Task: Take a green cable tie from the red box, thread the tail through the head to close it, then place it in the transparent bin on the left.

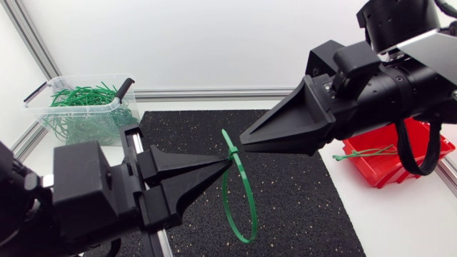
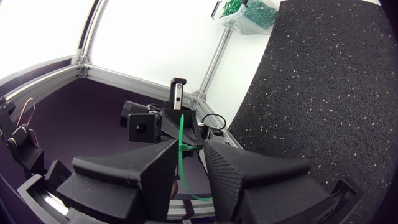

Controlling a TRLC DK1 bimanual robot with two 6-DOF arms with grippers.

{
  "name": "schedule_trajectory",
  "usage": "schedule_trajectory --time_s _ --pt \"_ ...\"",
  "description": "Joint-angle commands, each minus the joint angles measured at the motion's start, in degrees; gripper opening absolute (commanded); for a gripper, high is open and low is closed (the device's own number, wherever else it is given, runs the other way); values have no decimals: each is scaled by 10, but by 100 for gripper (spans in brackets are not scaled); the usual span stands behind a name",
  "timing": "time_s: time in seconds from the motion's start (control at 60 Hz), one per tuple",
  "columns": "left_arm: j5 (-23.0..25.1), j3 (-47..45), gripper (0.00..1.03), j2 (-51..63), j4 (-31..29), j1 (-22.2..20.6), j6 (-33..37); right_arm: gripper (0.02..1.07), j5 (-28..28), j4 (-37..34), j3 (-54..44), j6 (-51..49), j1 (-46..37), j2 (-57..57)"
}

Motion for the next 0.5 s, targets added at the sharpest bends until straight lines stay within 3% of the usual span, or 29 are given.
schedule_trajectory --time_s 0.0,0.483 --pt "-7 -21 4 7 16 -5 32 37 -21 3 25 -32 -12 20" --pt "-14 -49 4 -1 54 11 65 37 -39 2 68 -68 5 115"
